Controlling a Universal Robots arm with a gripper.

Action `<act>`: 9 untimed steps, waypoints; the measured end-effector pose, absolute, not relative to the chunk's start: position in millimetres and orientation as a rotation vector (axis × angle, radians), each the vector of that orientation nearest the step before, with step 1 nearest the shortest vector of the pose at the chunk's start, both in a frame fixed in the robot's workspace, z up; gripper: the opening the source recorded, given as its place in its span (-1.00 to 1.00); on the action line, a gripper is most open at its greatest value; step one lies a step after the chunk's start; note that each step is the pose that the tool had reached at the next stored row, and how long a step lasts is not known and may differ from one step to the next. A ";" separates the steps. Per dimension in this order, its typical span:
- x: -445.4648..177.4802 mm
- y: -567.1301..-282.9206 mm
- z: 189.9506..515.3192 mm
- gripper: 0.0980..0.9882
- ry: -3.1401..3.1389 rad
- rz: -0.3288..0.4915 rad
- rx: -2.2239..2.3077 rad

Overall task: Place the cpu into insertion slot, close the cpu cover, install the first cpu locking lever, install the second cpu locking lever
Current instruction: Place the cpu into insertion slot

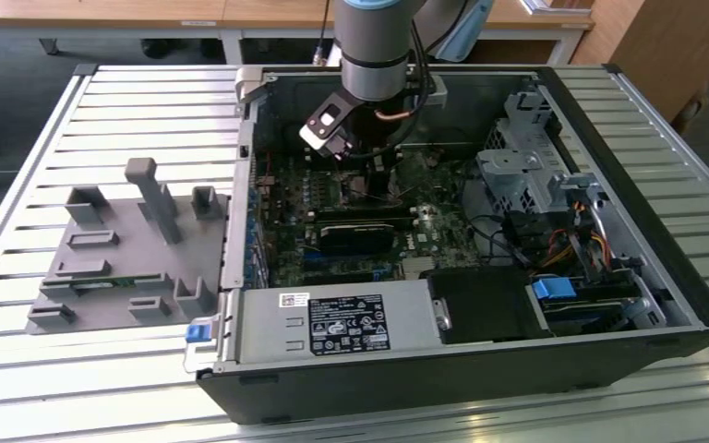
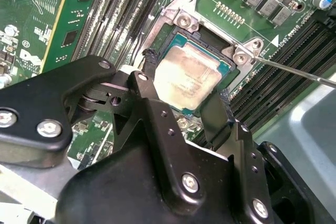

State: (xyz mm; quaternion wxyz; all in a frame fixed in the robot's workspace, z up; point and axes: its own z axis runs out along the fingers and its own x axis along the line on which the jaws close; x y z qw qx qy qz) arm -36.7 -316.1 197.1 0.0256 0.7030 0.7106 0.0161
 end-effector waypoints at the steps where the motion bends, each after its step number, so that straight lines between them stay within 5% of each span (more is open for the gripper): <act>1: -36.8 -316.1 197.8 0.15 2.197 0.050 2.173; 4: -36.8 -316.1 200.2 0.12 2.197 0.050 2.173; 9: -36.7 -316.1 203.4 -0.29 2.197 0.049 2.173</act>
